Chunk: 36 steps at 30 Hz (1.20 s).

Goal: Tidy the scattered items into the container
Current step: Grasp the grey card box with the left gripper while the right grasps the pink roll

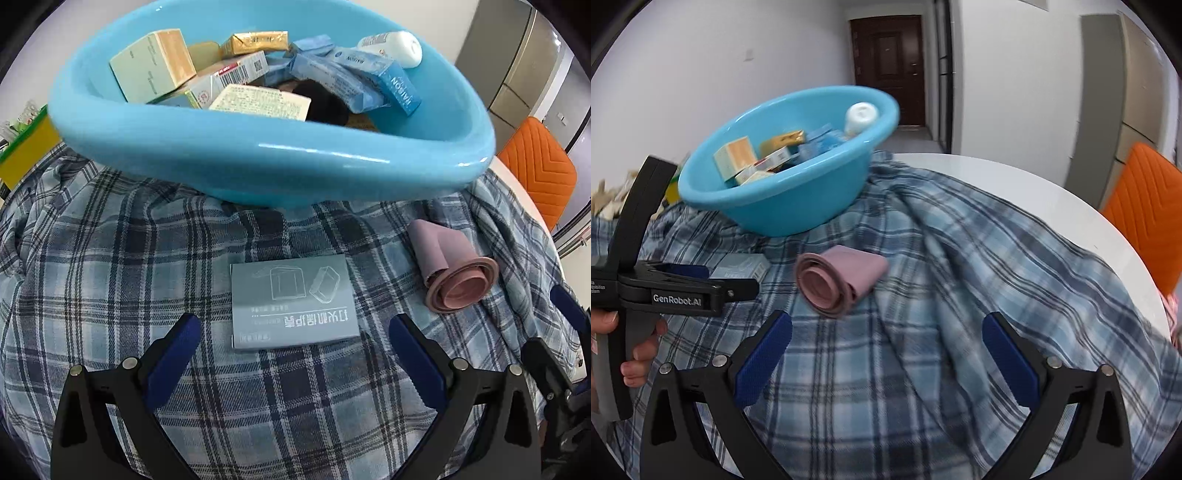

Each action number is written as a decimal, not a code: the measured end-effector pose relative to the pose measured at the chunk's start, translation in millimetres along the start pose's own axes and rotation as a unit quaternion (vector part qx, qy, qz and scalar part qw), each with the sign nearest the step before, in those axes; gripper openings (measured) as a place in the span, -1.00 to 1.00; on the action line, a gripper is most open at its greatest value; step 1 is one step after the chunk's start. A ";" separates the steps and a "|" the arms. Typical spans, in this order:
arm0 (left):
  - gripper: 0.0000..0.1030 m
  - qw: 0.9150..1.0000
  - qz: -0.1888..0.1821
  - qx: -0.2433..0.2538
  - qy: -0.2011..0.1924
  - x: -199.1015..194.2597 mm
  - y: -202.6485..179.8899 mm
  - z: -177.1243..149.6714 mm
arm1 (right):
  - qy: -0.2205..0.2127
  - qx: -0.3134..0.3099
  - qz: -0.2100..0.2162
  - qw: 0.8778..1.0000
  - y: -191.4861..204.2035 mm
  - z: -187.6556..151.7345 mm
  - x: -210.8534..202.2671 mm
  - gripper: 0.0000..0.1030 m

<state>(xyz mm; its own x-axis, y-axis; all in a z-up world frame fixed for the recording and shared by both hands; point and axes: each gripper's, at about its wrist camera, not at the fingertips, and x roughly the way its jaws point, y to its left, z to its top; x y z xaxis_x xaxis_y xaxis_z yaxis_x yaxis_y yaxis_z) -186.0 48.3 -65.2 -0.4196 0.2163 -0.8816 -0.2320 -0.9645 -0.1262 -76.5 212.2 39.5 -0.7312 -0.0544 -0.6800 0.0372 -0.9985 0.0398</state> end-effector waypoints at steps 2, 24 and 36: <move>1.00 1.000 0.000 -0.001 0.010 5.5 1.0 2.4 | 0.005 -0.004 0.006 1.000 4.2 2.4 5.1 0.99; 0.28 0.998 0.017 0.041 -0.046 -35.6 -0.5 -32.9 | 0.020 -0.008 -0.006 1.000 3.4 1.8 14.0 0.84; 0.28 0.999 0.007 0.048 -0.011 -30.8 -8.2 -51.0 | 0.063 -0.032 -0.005 0.998 12.7 15.2 50.0 0.14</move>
<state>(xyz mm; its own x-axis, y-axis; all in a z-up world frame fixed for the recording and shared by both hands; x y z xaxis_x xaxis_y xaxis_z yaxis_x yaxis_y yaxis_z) -126.5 41.8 -60.2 -0.4428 0.2072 -0.8723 -0.3081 -0.9489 -0.0690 -123.0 196.9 17.1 -0.6412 -0.0408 -0.7663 0.0774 -0.9969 -0.0116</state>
